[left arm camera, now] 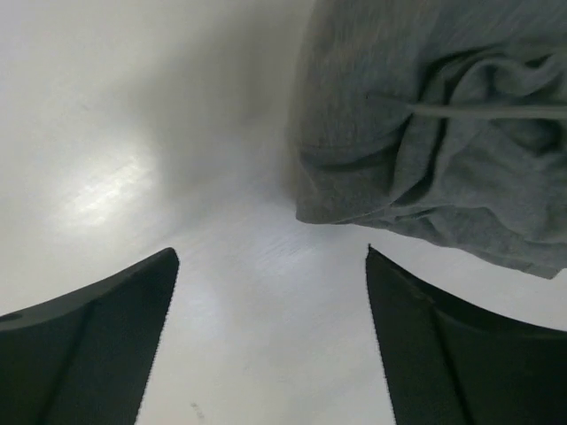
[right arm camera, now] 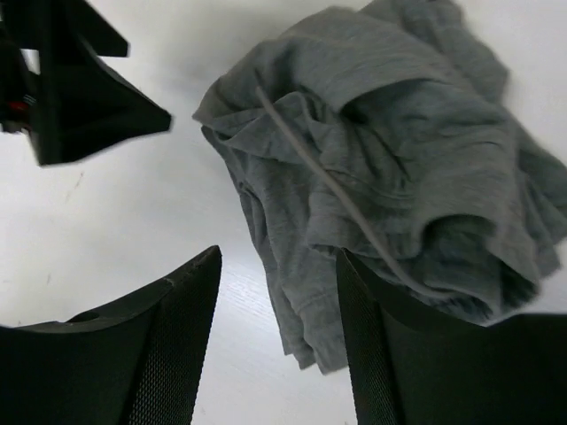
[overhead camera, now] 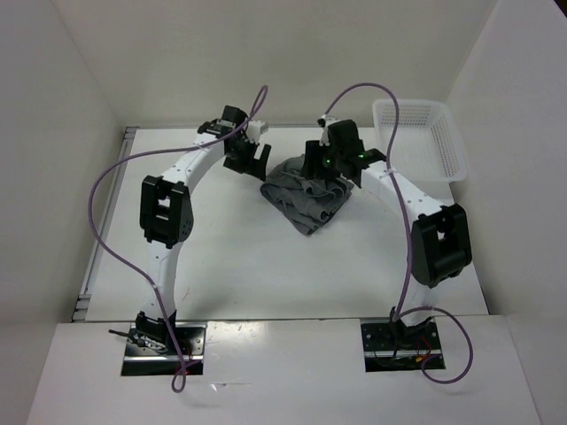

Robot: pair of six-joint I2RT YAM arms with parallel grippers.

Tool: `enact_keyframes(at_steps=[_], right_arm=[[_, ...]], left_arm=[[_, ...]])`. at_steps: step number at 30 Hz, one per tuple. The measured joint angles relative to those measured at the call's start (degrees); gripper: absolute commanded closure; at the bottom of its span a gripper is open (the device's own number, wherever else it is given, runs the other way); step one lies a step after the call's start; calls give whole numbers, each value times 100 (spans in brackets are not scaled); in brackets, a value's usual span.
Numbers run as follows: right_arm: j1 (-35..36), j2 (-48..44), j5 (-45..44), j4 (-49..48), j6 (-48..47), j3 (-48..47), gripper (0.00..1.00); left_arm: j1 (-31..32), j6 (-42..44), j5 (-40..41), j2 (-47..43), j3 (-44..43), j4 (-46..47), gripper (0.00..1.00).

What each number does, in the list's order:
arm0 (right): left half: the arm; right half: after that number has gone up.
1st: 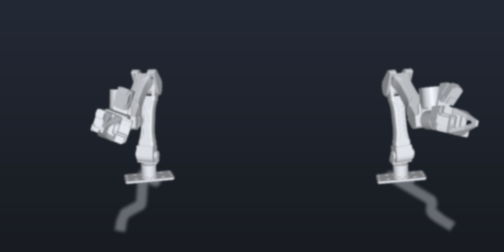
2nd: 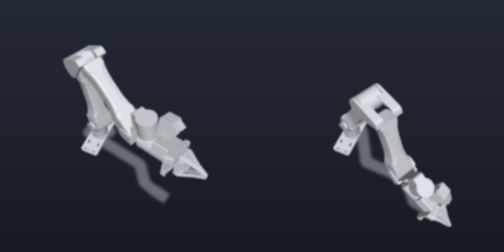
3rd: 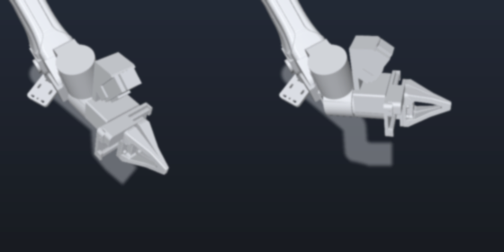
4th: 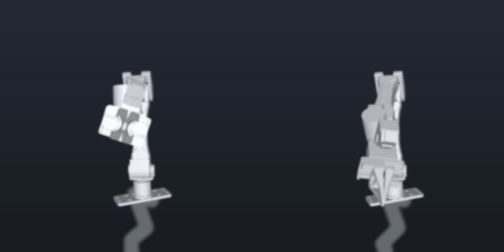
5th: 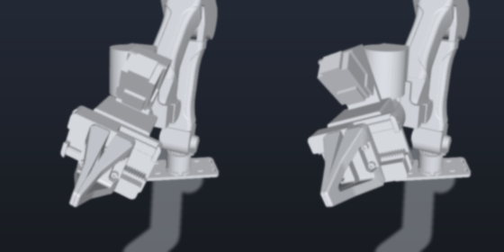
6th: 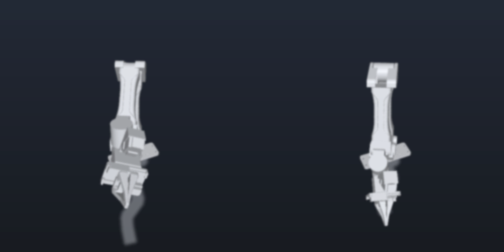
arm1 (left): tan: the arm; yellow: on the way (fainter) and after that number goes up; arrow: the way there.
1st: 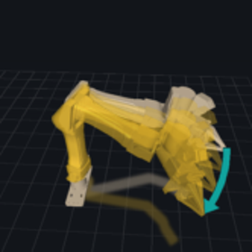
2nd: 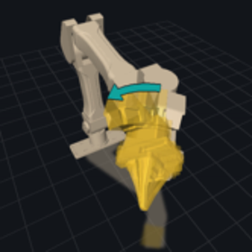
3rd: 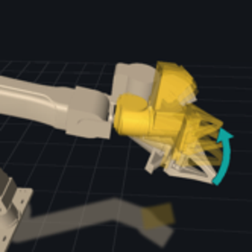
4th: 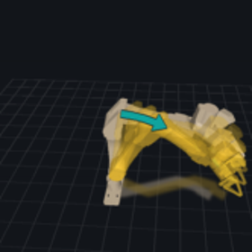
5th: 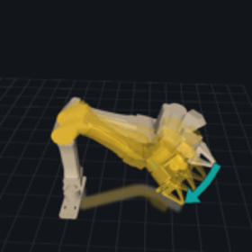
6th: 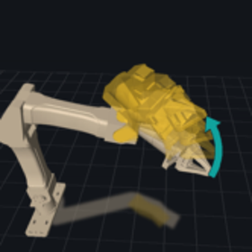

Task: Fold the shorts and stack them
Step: Fold the shorts

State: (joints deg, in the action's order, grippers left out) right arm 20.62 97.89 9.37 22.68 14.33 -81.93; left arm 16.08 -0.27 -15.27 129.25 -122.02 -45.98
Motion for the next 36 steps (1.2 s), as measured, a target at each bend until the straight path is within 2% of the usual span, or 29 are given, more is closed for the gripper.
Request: enact_keyframes(at_steps=[4,8,14,18,19,22,24,25,28,29,36], right_arm=[[249,420,-52,-173,-59,2,36],[262,859,-354,-282,-293,-20,36],[411,1303,-706,-483,-739,-179,36],[503,1456,-844,-638,-1021,-243,50],[522,1491,-868,-669,-1073,-251,60],[579,1609,-920,-732,-1235,-262,73],[608,1672,-973,-726,-1303,-262,77],[616,1681,-1010,-726,-1333,-262,83],[625,1679,-1106,-734,-1445,-256,91],[625,1674,-1121,-741,-1464,-245,98],[625,1543,-977,-634,-1915,-181,100]], left_arm=[[225,4,173,109,463,223,0],[319,7,4,234,260,527,0],[46,4,-378,332,-37,848,1],[-125,4,-562,378,-37,894,1],[-155,2,-599,411,-37,916,1],[-199,2,-732,592,-81,955,1],[-201,2,-813,769,-125,957,1],[-201,2,-844,841,-125,946,1],[-201,2,-885,955,-125,879,1],[-201,2,-894,964,-125,861,1],[-199,2,-968,964,-149,866,1]])
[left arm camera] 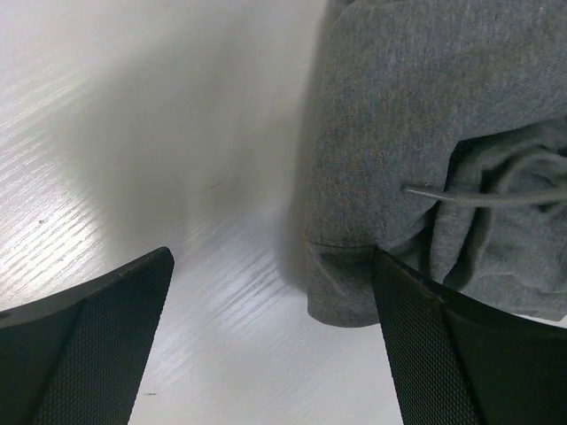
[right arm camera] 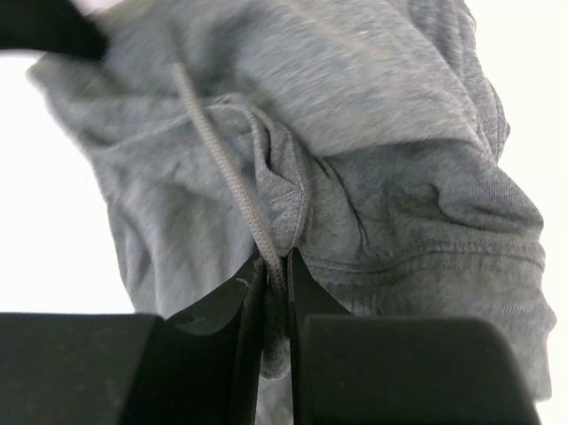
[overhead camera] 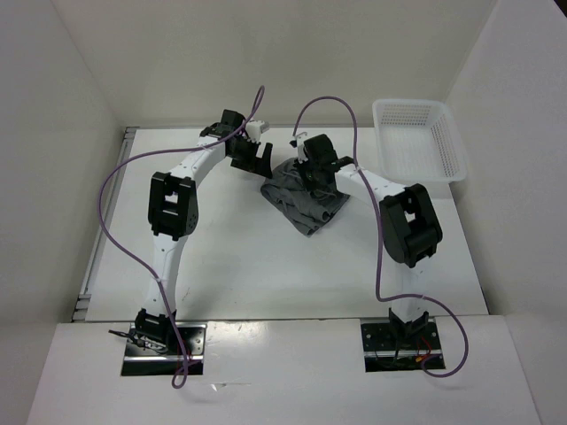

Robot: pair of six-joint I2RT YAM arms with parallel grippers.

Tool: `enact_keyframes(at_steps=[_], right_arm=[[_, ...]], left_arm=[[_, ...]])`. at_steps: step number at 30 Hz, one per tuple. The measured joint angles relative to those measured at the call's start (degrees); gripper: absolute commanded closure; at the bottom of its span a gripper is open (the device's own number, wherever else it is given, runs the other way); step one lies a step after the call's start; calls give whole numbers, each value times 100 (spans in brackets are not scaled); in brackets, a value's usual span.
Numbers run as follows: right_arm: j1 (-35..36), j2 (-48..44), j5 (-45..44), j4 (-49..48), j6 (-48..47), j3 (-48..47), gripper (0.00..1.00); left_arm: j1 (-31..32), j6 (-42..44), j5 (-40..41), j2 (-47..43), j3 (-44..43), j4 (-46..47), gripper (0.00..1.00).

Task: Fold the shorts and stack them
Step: Fold the shorts

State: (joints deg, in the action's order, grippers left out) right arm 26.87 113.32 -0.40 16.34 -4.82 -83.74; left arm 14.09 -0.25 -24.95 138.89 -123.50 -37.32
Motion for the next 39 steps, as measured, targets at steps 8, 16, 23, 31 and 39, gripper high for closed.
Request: enact_keyframes(at_steps=[8,16,23,31,39], right_arm=[[7,-929,769,962,-1051,20,100],[358,-1412,1226,1270,-1818,699,100],[455,-1412,1320,1335,-2070,1405,38],[605,-1574,1484,1491,-1926,1397,23],[-7,-2933,1357,505,-457,1394,92]], left_arm=[[0,0,-57,0,-61,-42,1],[17,0,-136,0,-227,-94,1],[90,0,-195,0,-240,-186,0],[310,0,-345,2,-256,-258,0],[481,0,-470,-2,179,-166,0]])
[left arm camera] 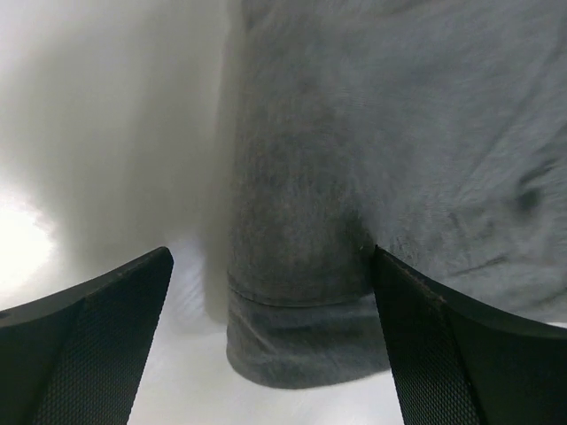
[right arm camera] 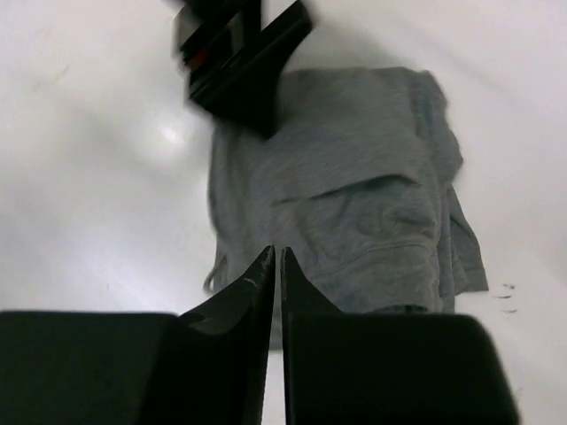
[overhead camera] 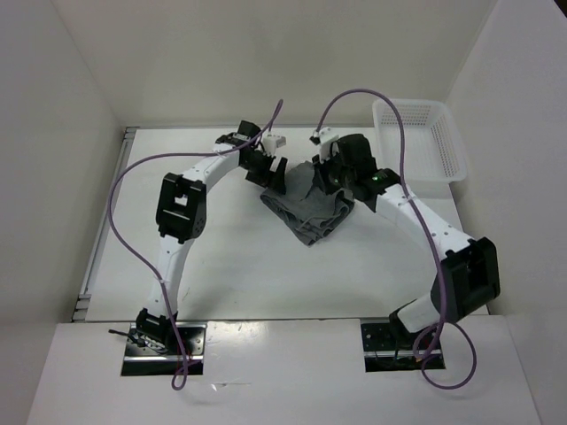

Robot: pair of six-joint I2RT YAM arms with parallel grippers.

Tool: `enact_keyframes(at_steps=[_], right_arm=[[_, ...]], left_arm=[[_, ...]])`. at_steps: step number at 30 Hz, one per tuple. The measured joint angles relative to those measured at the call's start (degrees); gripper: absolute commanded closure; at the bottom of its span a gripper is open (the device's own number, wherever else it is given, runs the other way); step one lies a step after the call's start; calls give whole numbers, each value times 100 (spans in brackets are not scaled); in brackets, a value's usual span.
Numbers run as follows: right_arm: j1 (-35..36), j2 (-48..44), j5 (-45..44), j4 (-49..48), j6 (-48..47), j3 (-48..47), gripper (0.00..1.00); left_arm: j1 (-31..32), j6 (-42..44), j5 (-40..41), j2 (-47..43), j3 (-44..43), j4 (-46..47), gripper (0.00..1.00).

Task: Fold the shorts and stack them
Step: Fold the shorts

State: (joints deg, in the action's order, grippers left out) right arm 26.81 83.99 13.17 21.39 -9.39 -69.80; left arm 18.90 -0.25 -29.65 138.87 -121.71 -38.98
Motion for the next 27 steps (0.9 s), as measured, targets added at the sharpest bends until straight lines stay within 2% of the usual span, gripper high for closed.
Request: enact_keyframes(at_steps=[2,4,6,7,8,10,11,15,18,22,24,27], right_arm=[[-120,144,-295,-341,378,2,97],[-149,496,-507,-551,660,9,98],[-177,903,-715,-651,931,42,99],[-190,1058,-789,-675,1043,87,99],[-214,1202,-879,-669,1150,153,100],[-291,1388,-1049,-584,1329,293,100],[-339,1440,-1121,-496,1434,330,100],[-479,1526,-1303,-317,1766,350,100],[-496,1552,-1392,-306,1912,350,100],[-496,2013,-1338,-317,2006,111,100],[-494,2509,-1257,-273,2028,-264,100],[-417,3421,-1021,-234,2033,-1314,100]], left_arm=[[11,-17,-87,-4,326,98,0],[20,-11,-46,-168,509,164,8],[24,-22,-24,-278,767,240,25],[28,-33,-28,-319,914,295,45],[31,-70,-68,-374,1051,374,52],[44,-46,-72,-492,1329,459,61],[48,-39,-103,-531,1443,525,69],[66,-59,-229,-800,1941,820,85],[114,-63,-210,-1097,2404,990,94],[166,-66,4,-1609,3086,1119,96],[190,-66,175,-1880,3405,1176,98],[192,-66,579,-2260,3694,1174,98]])
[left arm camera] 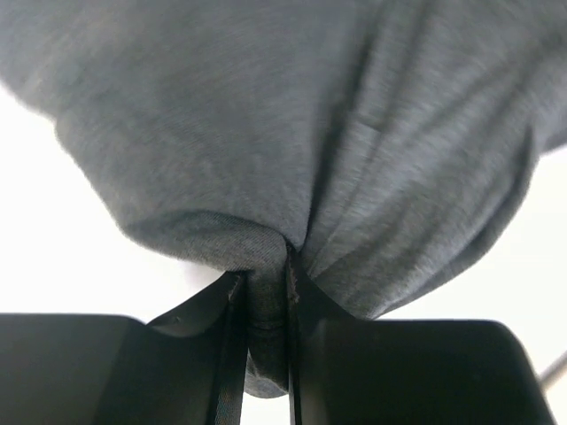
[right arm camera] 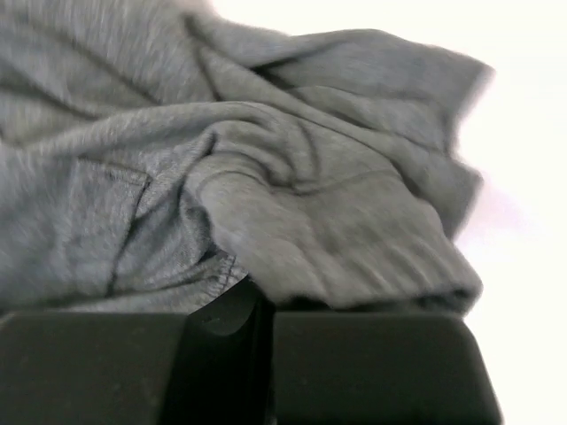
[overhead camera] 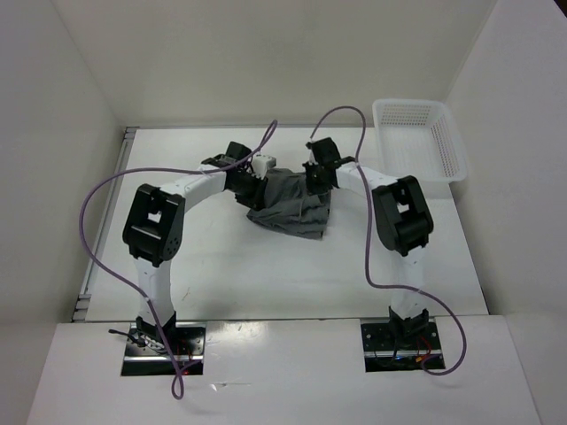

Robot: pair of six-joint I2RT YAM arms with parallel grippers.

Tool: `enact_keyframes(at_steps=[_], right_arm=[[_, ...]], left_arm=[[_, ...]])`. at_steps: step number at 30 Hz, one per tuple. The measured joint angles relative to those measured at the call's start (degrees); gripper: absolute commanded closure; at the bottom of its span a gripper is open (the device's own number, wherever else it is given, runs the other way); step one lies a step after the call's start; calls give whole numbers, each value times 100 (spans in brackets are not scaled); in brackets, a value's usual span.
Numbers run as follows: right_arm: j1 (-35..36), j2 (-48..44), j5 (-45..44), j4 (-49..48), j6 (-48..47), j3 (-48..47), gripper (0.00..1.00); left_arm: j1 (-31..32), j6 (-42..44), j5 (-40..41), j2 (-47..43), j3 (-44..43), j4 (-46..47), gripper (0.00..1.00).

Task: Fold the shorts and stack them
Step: Fold the shorts

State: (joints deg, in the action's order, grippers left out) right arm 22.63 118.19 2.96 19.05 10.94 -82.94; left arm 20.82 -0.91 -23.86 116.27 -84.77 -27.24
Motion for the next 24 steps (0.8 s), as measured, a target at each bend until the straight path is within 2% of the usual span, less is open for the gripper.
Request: enact_keyframes(at_steps=[2,6,8,10,11,13,14,24], right_arm=[[94,459,37,-42,2,-732,100],[348,1078,44,-57,33,-1797,100],[433,1150,39,-48,48,-1978,100],[492,1123,35,-44,55,-1982,100],[511,1095,26,-52,28,-1952,100],[520,914,28,-39,-33,-1705,100],[518,767,31,-9,-76,-1552,100],[568,-988,483,155,-452,-372,100]], left_arm=[[-35,9,358,-170,46,31,98],[-243,48,841,-341,70,28,91],[-341,50,1045,-354,83,22,82],[-402,50,1156,-354,131,46,70],[-409,48,1165,-354,157,48,48],[-398,39,1141,-354,232,55,32],[-393,68,1104,-354,273,70,27],[-380,61,918,-372,595,212,16]])
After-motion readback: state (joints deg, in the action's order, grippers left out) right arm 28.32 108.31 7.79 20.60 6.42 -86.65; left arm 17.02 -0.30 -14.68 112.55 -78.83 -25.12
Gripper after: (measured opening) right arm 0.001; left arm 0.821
